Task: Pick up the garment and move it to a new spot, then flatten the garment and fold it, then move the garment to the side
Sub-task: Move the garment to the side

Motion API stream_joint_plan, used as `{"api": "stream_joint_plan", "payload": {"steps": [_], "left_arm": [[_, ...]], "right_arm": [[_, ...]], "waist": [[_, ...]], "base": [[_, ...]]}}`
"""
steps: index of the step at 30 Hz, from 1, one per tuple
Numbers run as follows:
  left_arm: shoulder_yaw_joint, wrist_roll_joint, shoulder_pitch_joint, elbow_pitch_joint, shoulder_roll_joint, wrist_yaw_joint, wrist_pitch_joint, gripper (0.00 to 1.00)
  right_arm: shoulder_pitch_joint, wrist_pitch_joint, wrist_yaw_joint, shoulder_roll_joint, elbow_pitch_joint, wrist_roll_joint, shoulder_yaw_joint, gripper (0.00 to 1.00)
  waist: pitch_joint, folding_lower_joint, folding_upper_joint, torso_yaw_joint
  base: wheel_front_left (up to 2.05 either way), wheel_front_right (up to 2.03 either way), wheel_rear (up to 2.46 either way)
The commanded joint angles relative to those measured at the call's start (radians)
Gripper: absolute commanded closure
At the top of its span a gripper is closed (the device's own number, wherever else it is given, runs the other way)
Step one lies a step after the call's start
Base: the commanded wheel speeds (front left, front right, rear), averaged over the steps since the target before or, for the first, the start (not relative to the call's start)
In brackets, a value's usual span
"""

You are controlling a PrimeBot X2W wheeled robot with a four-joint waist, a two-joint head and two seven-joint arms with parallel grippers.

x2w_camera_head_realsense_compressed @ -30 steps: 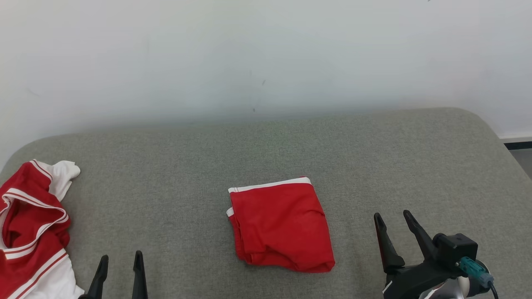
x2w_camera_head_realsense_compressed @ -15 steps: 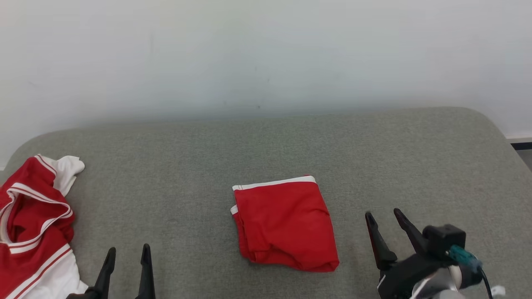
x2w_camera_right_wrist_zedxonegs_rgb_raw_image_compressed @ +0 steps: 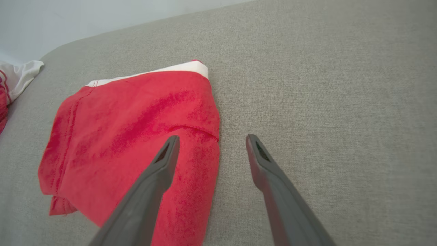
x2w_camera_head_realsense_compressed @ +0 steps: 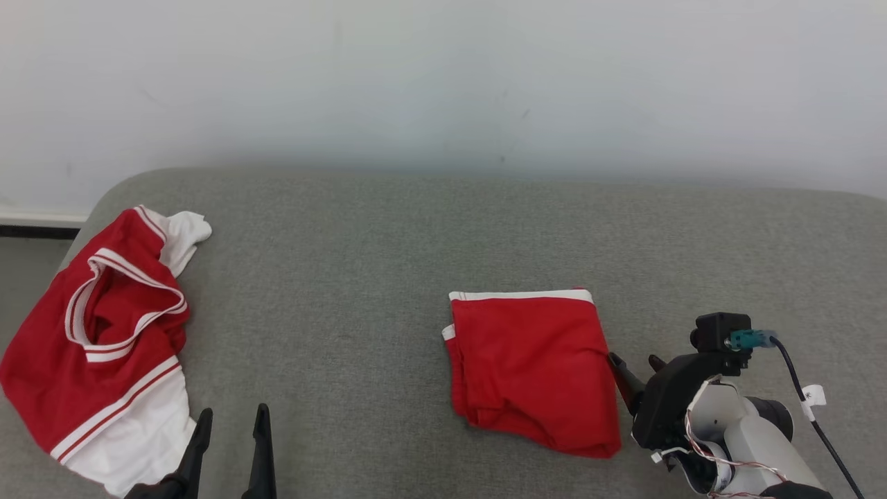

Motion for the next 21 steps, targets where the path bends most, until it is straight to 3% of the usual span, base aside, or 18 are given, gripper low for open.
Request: {"api": "stream_joint_plan", "payload": {"steps": [1, 15, 16, 17, 21], "left_arm": [[-0.002, -0.012, -0.015, 0.001, 0.001, -0.003, -0.001, 0.00], [-0.023, -0.030, -0.048, -0.004, 0.001, 0.006, -0.001, 0.00], [-0.025, -0.033, -0.051, -0.007, 0.001, 0.009, -0.001, 0.00], [-0.027, -0.036, -0.053, -0.007, 0.001, 0.010, -0.001, 0.00], [-0.031, -0.041, -0.064, -0.012, 0.001, 0.014, -0.001, 0.00]], "right_arm": [[-0.036, 0.030, -0.002, 0.015, 0.039, 0.001, -0.018, 0.00], [-0.125, 0.144, -0.002, 0.057, 0.236, -0.108, -0.151, 0.00], [-0.128, 0.164, -0.002, 0.063, 0.244, -0.126, -0.131, 0.78], [-0.129, 0.172, 0.000, 0.065, 0.244, -0.133, -0.120, 1.00], [-0.132, 0.207, 0.000, 0.040, 0.222, -0.150, -0.056, 1.00]], "waist": [[0.042, -0.0001, 0.0000, 0.064], [0.117, -0.0001, 0.0000, 0.128], [0.126, -0.0001, 0.0000, 0.127], [0.130, -0.0001, 0.0000, 0.125], [0.141, -0.0001, 0.0000, 0.107]], "base": [[0.00, 0.00, 0.00], [0.00, 0.00, 0.00], [0.00, 0.00, 0.00], [0.00, 0.00, 0.00], [0.00, 0.00, 0.00]]}}
